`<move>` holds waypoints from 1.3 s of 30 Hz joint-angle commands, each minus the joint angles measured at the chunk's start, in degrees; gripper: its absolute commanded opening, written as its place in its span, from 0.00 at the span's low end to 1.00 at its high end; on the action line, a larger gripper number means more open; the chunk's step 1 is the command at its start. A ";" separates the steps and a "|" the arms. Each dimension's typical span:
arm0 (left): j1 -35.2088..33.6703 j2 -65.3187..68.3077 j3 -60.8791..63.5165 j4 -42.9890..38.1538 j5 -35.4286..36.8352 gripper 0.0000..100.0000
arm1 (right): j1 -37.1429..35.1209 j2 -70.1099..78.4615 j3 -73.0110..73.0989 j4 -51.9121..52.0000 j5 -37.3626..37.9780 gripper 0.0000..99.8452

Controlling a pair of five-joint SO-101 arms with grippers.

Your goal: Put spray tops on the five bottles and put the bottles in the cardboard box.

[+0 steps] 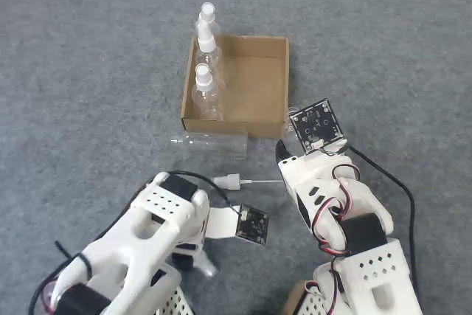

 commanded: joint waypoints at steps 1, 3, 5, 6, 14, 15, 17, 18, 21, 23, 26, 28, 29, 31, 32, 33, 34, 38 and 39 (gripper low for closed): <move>0.26 -2.55 -0.40 -0.79 -0.35 0.24 | 0.84 -1.63 -0.97 -1.54 -0.35 0.13; 0.26 -2.55 -0.40 -0.79 0.62 0.24 | 0.84 -1.63 -0.97 -1.54 -0.35 0.13; 0.26 -2.55 -0.48 -1.05 1.58 0.24 | 0.84 -1.63 -0.97 -1.54 -0.35 0.13; 0.26 -2.55 -0.48 -1.49 1.67 0.24 | 0.84 -1.63 -0.97 -1.54 -0.35 0.13; 0.26 -2.55 -0.57 -4.13 9.32 0.24 | 0.84 -1.63 -0.97 -1.54 -0.26 0.13; 0.26 -2.55 -0.57 -4.13 9.67 0.24 | 0.84 -1.63 -0.97 -1.54 -0.26 0.13; 0.26 -2.55 -0.75 -4.13 9.67 0.24 | 0.84 -1.63 -0.97 -1.54 -0.26 0.13; 0.26 -2.55 -0.92 -4.48 9.67 0.24 | 0.84 -1.63 -0.97 -1.54 -0.26 0.13; 0.35 -2.55 -1.63 -5.80 9.67 0.24 | 0.84 -1.63 -0.97 -1.54 -0.26 0.13; 1.14 -2.55 -1.63 -6.15 8.88 0.24 | 0.84 -1.63 -0.97 -1.54 -0.26 0.13; 5.10 -2.55 -1.27 -5.63 8.35 0.24 | 0.84 -1.63 -0.97 -1.54 -0.26 0.13; 7.56 -2.55 -1.27 -5.63 8.44 0.24 | 0.84 -1.63 -0.97 -1.54 -0.26 0.13; 8.44 -2.55 -1.36 -5.63 8.44 0.24 | 0.84 -1.63 -0.97 -1.54 -0.26 0.13; 9.85 -2.55 -1.45 -5.63 8.44 0.24 | 0.84 -1.63 -0.97 -1.54 -0.26 0.13; 10.46 -2.55 -1.45 -5.63 8.44 0.24 | 0.84 -1.63 -0.97 -1.54 -0.26 0.13; 11.25 -2.55 -1.36 -5.63 8.44 0.24 | 0.84 -1.63 -0.97 -1.54 -0.26 0.13; 12.04 -2.55 -1.27 -5.63 8.44 0.24 | 0.84 -1.63 -0.97 -1.54 -0.26 0.13; 14.33 -2.20 -1.10 -5.63 8.44 0.24 | 0.84 -1.63 -0.97 -1.54 -0.26 0.13; 14.33 -2.20 -0.92 -5.89 8.44 0.24 | 0.84 -1.63 -0.97 -1.54 -0.26 0.13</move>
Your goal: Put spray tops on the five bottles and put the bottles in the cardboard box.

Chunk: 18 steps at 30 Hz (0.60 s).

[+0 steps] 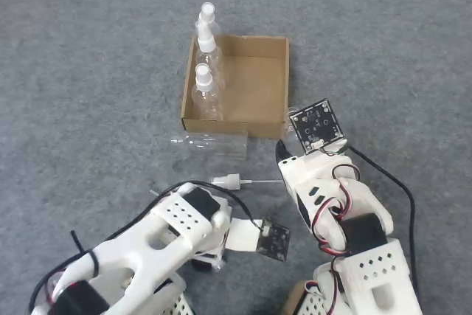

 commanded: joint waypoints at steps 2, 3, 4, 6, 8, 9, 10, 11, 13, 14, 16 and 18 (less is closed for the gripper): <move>0.88 -2.37 -0.13 -1.23 -0.18 0.24 | 0.84 -1.63 -0.97 -1.54 -0.26 0.13; 0.88 -2.37 0.13 -1.23 -0.18 0.23 | 0.84 -1.63 -0.97 -1.54 -0.26 0.13; 0.88 -2.37 0.22 -1.23 -0.18 0.22 | 0.84 -1.63 -0.97 -1.54 -0.26 0.13; 0.88 -2.11 0.22 -1.23 -0.18 0.17 | 0.84 -1.63 -0.97 -1.54 -0.26 0.13; 0.79 -2.02 0.31 -1.23 -0.18 0.14 | 0.84 -1.63 -0.97 -1.54 -0.26 0.13; 0.53 -2.02 0.57 -1.23 -0.18 0.13 | 0.84 -1.63 -0.97 -1.54 -0.26 0.13; 0.44 -2.20 0.92 -1.23 -0.18 0.12 | 0.84 -1.63 -0.97 -1.54 -0.26 0.13; 0.44 -2.37 1.36 -1.23 -0.18 0.11 | 0.84 -1.63 -0.97 -1.54 -0.26 0.13; 0.35 -2.37 1.36 -1.23 -0.18 0.10 | 0.84 -1.63 -0.97 -1.54 -0.26 0.13; 0.18 -2.37 1.36 -1.14 -0.09 0.08 | 0.84 -1.63 -0.97 -1.54 -0.26 0.13; -1.41 -2.46 1.10 -1.14 -0.09 0.06 | 0.84 -1.63 -0.97 -1.54 -0.26 0.13; -3.43 -2.46 0.92 -1.23 -0.09 0.06 | 0.84 -1.63 -0.97 -1.54 -0.26 0.13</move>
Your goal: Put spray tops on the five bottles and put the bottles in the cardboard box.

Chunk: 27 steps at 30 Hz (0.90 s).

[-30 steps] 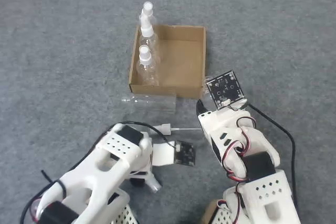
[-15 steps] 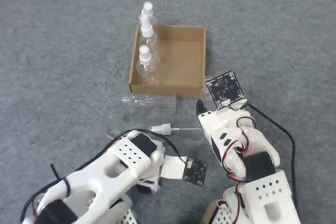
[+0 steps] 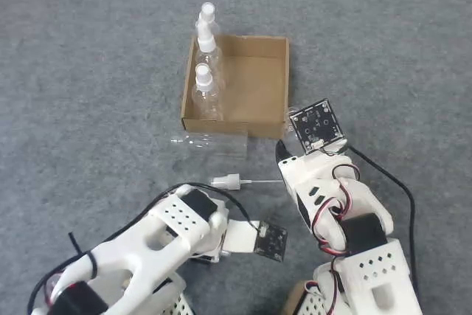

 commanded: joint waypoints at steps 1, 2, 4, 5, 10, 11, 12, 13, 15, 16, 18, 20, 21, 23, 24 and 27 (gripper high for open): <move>-3.96 -2.11 -0.92 -1.14 -0.09 0.06 | 0.84 -1.63 -0.97 -1.54 -0.26 0.13; -5.36 -2.11 -1.27 -1.14 -0.09 0.06 | 0.84 -1.63 -0.97 -1.54 -0.26 0.13; -8.09 -2.11 -1.80 -1.14 -0.09 0.06 | 0.84 -1.63 -0.97 -1.54 -0.26 0.13; -9.23 -2.11 -2.15 -1.14 -0.09 0.06 | 0.84 -1.63 -0.97 -1.54 -0.26 0.13; -14.42 -2.11 -4.44 -1.14 4.75 0.06 | 0.84 -1.63 -0.97 -1.54 -0.26 0.13; -15.30 -2.11 -4.88 -1.14 5.89 0.06 | 0.84 -1.63 -0.97 -1.54 -0.26 0.13; -16.09 -2.11 -5.14 -1.14 6.77 0.06 | 0.84 -1.63 -0.97 -1.54 -0.26 0.13; -16.79 -2.11 -5.41 -1.23 7.30 0.06 | 0.84 -1.63 -0.97 -1.54 -0.26 0.13; -18.29 -2.11 -5.49 -2.11 8.09 0.06 | 0.84 -1.63 -0.97 -1.54 -0.26 0.13; -19.16 -2.11 -5.32 -3.08 8.79 0.06 | 0.84 -1.63 -0.97 -1.54 -0.26 0.13; -21.01 -1.76 -5.05 -5.36 10.64 0.06 | 0.84 -1.63 -0.97 -1.54 -0.26 0.13; -23.12 -1.67 -5.05 -7.12 12.66 0.06 | 0.84 -1.63 -0.97 -1.54 -0.26 0.13; -23.91 -1.67 -5.05 -7.82 13.63 0.06 | 0.84 -1.63 -0.97 -1.54 -0.26 0.13; -25.14 -1.67 -5.05 -8.88 15.21 0.06 | 0.84 -1.63 -0.97 -1.54 -0.26 0.13; -25.41 -1.67 -5.05 -9.05 15.82 0.06 | 0.84 -1.63 -0.97 -1.54 -0.26 0.13; -25.49 -1.67 -5.05 -9.14 17.41 0.06 | 0.84 -1.63 -0.97 -1.54 -0.26 0.13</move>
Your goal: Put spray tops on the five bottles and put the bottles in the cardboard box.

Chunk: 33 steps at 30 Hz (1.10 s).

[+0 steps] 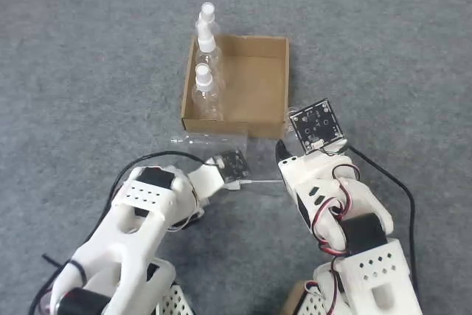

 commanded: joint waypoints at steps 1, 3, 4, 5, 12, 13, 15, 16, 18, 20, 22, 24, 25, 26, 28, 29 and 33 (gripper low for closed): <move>-0.53 -1.67 -2.86 -1.58 3.43 0.06 | 0.84 -1.63 -0.97 -1.54 -0.26 0.13; -0.70 -1.76 -2.86 -1.67 4.22 0.06 | 0.84 -1.63 -0.97 -1.54 -0.26 0.13; -0.70 -2.02 -2.95 -1.67 4.48 0.06 | 0.84 -1.63 -0.97 -1.54 -0.26 0.13; -0.70 -2.02 -3.12 -1.67 4.48 0.06 | 0.84 -1.63 -0.97 -1.54 -0.26 0.13; -0.70 -2.11 -4.88 -1.49 4.57 0.01 | 0.84 -1.63 -0.97 -1.54 -0.26 0.13; -0.70 -2.11 -5.23 -1.41 4.57 0.01 | 0.84 -1.63 -0.97 -1.54 -0.26 0.13; -0.79 -2.11 -5.93 -1.41 5.36 0.01 | 0.84 -1.63 -0.97 -1.54 -0.26 0.13; -0.79 -2.11 -6.37 -1.41 6.77 0.01 | 0.84 -1.63 -0.97 -1.54 -0.26 0.13; -0.79 -2.11 -7.52 -1.32 9.67 0.01 | 0.84 -1.63 -0.97 -1.54 -0.26 0.13; -0.79 -2.11 -8.48 -1.32 11.08 0.01 | 0.84 -1.63 -0.97 -1.54 -0.26 0.13; -0.79 -2.11 -9.36 -1.32 11.43 0.01 | 0.84 -1.63 -0.97 -1.54 -0.26 0.13; -0.79 -2.11 -10.15 -1.32 11.52 0.01 | 0.84 -1.63 -0.97 -1.54 -0.26 0.13; -0.79 -2.11 -10.42 -1.32 12.04 0.01 | 0.84 -1.63 -0.97 -1.54 -0.26 0.13; -0.79 -2.11 -10.51 -1.49 13.19 0.01 | 0.84 -1.63 -0.88 -1.54 -0.26 0.13; -0.79 -2.20 -11.12 -1.67 15.56 0.01 | 0.66 -1.63 -0.88 -1.54 -0.26 0.13; -0.79 -2.20 -11.65 -1.67 16.44 0.01 | 0.66 -1.63 -0.79 -1.54 -0.26 0.13; -0.79 -2.20 -14.46 -1.58 20.22 0.01 | 0.57 -1.63 0.88 -4.00 -0.26 0.13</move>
